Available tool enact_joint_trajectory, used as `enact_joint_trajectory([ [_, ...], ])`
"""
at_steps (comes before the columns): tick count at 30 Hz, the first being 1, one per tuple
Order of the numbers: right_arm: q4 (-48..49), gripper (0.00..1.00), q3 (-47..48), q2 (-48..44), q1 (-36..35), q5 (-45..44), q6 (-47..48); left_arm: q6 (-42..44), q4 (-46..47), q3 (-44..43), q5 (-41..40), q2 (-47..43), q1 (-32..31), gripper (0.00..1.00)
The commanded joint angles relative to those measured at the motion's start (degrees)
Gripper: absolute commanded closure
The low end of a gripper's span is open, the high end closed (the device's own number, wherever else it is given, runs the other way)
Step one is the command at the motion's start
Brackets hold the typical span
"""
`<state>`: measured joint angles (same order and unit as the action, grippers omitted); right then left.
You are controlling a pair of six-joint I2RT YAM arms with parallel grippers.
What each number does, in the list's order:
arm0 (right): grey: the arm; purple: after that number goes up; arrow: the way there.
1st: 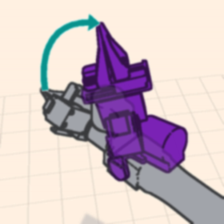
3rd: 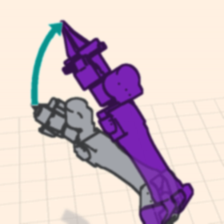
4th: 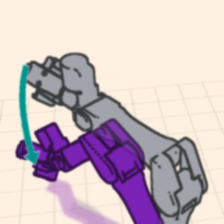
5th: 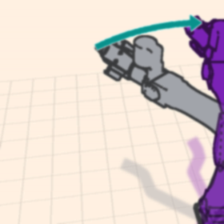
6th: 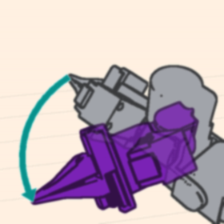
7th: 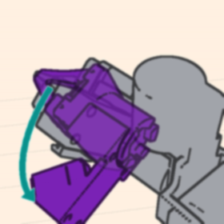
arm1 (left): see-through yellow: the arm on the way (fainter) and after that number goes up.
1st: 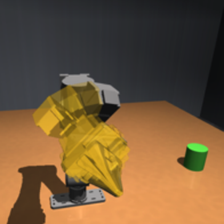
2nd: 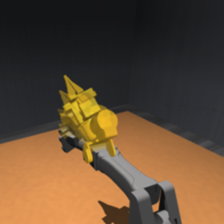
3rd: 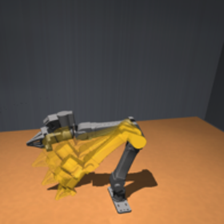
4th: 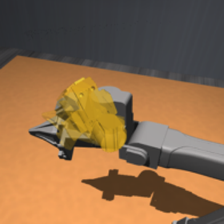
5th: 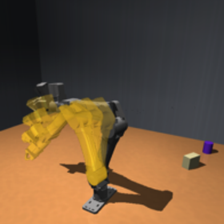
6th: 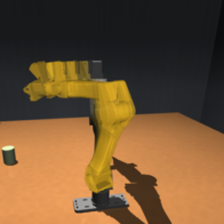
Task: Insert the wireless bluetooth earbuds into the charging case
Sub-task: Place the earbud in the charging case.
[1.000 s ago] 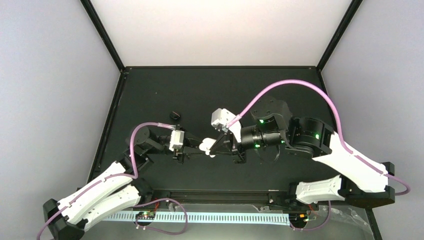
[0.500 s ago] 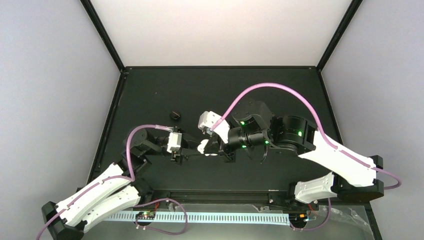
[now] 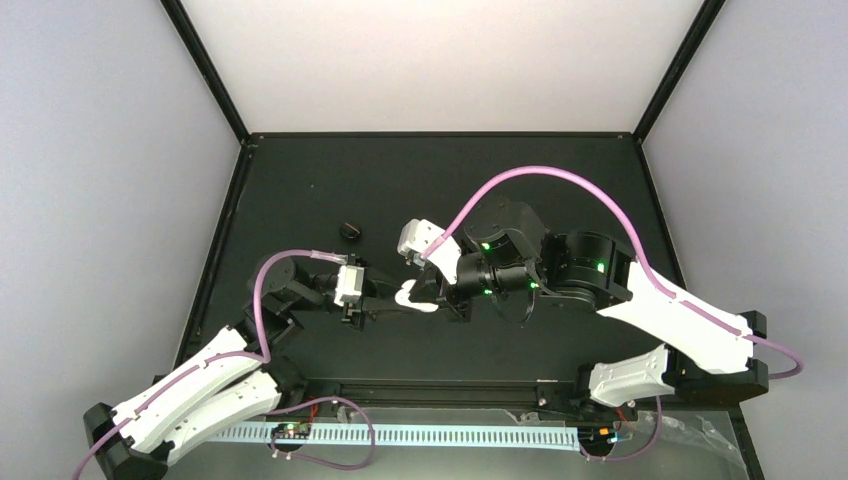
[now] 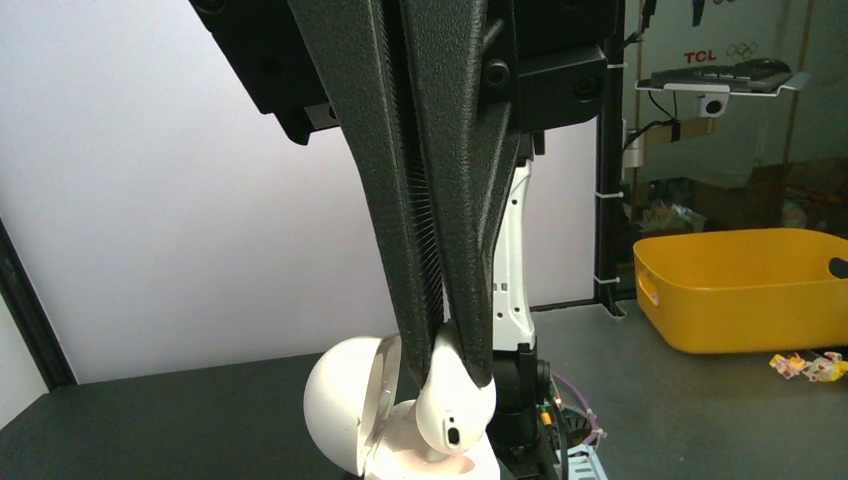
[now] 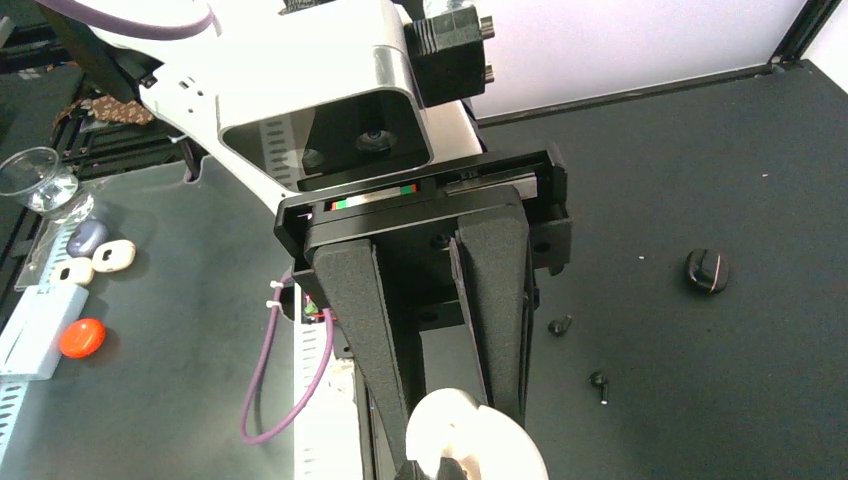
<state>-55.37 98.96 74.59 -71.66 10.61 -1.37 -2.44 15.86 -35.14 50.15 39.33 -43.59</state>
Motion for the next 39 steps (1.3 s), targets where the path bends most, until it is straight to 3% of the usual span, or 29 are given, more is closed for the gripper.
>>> enact_joint_trajectory([
  [1, 0.44, 0.99, -0.38, -0.24, -0.37, -0.69, 0.55, 0.78, 0.87, -0.37, 1.22, -0.75, -0.35, 0.98],
  [39, -4.04, 0.99, 0.46, 2.69, -2.06, -4.21, 2.42, 0.13, 1.21, -0.28, 0.64, -1.1, -0.79, 0.99],
])
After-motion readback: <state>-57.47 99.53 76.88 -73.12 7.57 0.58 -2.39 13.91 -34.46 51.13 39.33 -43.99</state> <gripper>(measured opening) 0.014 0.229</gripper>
